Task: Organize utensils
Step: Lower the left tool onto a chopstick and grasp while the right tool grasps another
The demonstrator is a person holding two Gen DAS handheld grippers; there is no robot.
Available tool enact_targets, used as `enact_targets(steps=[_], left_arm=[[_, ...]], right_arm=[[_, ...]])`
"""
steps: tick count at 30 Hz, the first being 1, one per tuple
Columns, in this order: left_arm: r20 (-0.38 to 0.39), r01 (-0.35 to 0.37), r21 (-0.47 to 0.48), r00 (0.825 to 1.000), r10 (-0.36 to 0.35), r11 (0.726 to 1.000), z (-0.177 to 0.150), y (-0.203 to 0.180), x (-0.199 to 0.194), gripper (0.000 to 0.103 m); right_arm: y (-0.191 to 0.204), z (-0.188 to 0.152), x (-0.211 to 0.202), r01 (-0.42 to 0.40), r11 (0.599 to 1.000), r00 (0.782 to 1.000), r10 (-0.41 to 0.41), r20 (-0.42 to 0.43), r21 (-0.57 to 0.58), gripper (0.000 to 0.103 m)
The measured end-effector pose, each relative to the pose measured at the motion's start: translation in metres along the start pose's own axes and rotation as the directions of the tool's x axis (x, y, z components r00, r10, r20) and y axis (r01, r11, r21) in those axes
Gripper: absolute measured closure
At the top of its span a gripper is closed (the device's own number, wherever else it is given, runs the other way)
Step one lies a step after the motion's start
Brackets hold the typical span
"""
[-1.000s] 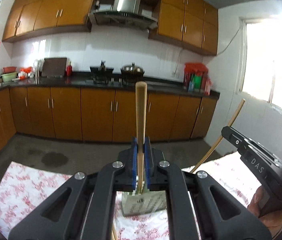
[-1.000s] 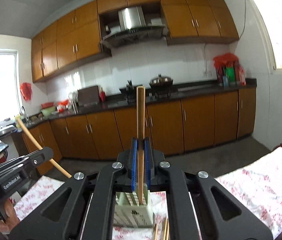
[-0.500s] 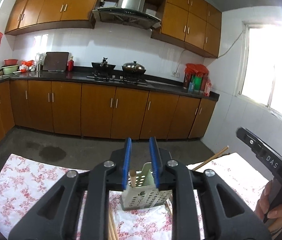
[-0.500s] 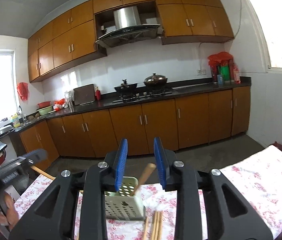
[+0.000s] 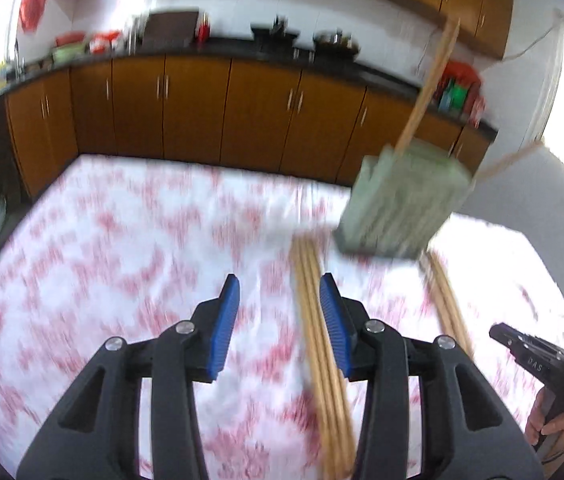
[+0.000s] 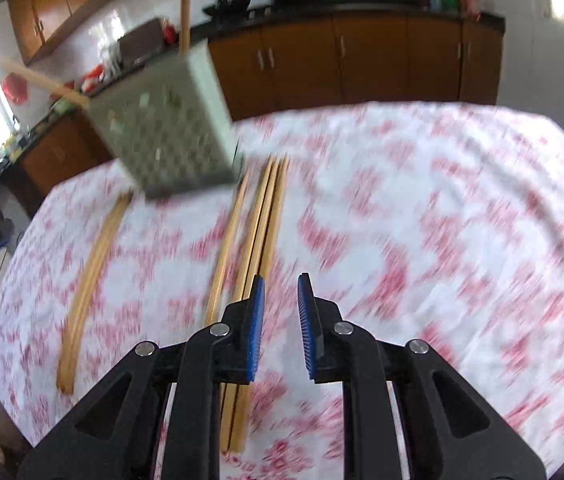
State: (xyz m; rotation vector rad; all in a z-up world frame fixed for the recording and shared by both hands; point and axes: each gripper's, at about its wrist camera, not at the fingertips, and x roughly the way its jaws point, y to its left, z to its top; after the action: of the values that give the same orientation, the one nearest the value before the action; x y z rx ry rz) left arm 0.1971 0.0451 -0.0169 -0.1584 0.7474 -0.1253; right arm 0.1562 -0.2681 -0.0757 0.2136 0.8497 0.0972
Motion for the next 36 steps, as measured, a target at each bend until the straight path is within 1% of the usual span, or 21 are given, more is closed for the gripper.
enact_targets(steps=[2,4,6,8,9,10,11,13,15,19,21,26,28,29,32,33,34,36], left_arm=[[-0.036,0.0,0.012,0.999,0.0,1.0,-0.015,0.0,0.009,0.061],[-0.061,0.007,0.026,0.998,-0.006,1.0,-0.025,-0.002,0.015,0.062],[-0.08,0.016,0.039,0.997,-0.013,0.999,-0.034,-0.01,0.02,0.064],[-0.097,0.021,0.055,0.995,-0.016,0.998,-0.042,-0.017,0.024,0.069],[-0.105,0.025,0.059,0.994,-0.019,0.998,-0.044,-0.019,0.025,0.07],[-0.114,0.028,0.062,0.993,-0.021,0.998,-0.046,-0.021,0.028,0.072],[-0.125,0.032,0.066,0.992,-0.023,0.997,-0.049,-0.022,0.03,0.075],[-0.14,0.039,0.071,0.99,-0.029,0.997,-0.052,-0.025,0.033,0.079],[-0.152,0.046,0.074,0.988,-0.034,0.996,-0.054,-0.027,0.036,0.08],[-0.176,0.054,0.087,0.984,-0.038,0.995,-0.058,-0.031,0.043,0.087],[-0.192,0.046,0.101,0.981,-0.026,0.994,-0.061,-0.033,0.047,0.088],[-0.193,0.025,0.117,0.981,-0.002,0.993,-0.062,-0.031,0.049,0.09],[-0.198,0.028,0.118,0.98,-0.004,0.993,-0.063,-0.031,0.05,0.09],[-0.206,0.021,0.123,0.979,0.005,0.992,-0.065,-0.032,0.052,0.09],[-0.193,0.001,0.147,0.981,0.027,0.989,-0.067,-0.035,0.051,0.09],[-0.192,0.0,0.144,0.981,0.028,0.99,-0.066,-0.034,0.051,0.091],[-0.191,-0.005,0.135,0.981,0.031,0.991,-0.065,-0.032,0.052,0.094],[-0.193,-0.007,0.123,0.981,0.031,0.992,-0.062,-0.027,0.054,0.094]], right_arm=[[0.006,-0.002,0.007,-0.013,1.0,1.0,0.013,-0.019,0.001,0.085],[0.012,-0.003,0.012,-0.007,1.0,0.999,0.006,-0.033,-0.014,0.085],[0.013,-0.004,0.018,0.002,1.0,0.999,-0.003,-0.047,-0.026,0.085],[0.017,-0.012,0.02,0.011,0.999,0.999,-0.013,-0.042,-0.035,0.085],[0.018,-0.011,0.021,0.019,0.999,0.999,-0.02,-0.038,-0.042,0.087],[0.014,-0.015,0.018,0.028,0.999,0.999,-0.03,-0.037,-0.047,0.093],[0.013,-0.015,0.02,0.047,0.998,0.998,-0.049,-0.047,-0.05,0.095],[0.003,-0.016,0.019,0.072,0.997,0.996,-0.073,-0.041,-0.035,0.095],[-0.004,-0.015,0.016,0.106,0.994,0.994,-0.107,-0.034,-0.021,0.095],[-0.01,-0.016,0.014,0.117,0.993,0.993,-0.118,-0.031,-0.02,0.095],[-0.011,-0.017,0.014,0.119,0.993,0.992,-0.12,-0.029,-0.025,0.095],[-0.011,-0.019,0.013,0.125,0.991,0.992,-0.126,-0.028,-0.038,0.095],[-0.009,-0.02,0.013,0.124,0.991,0.992,-0.125,-0.028,-0.046,0.095],[-0.008,-0.021,0.012,0.121,0.991,0.992,-0.123,-0.028,-0.05,0.095],[-0.005,-0.023,0.012,0.114,0.992,0.993,-0.116,-0.025,-0.061,0.095],[-0.004,-0.024,0.012,0.116,0.991,0.993,-0.118,-0.023,-0.066,0.095],[-0.004,-0.024,0.012,0.118,0.991,0.993,-0.12,-0.021,-0.07,0.095],[-0.004,-0.023,0.012,0.118,0.99,0.993,-0.119,-0.018,-0.076,0.095]])
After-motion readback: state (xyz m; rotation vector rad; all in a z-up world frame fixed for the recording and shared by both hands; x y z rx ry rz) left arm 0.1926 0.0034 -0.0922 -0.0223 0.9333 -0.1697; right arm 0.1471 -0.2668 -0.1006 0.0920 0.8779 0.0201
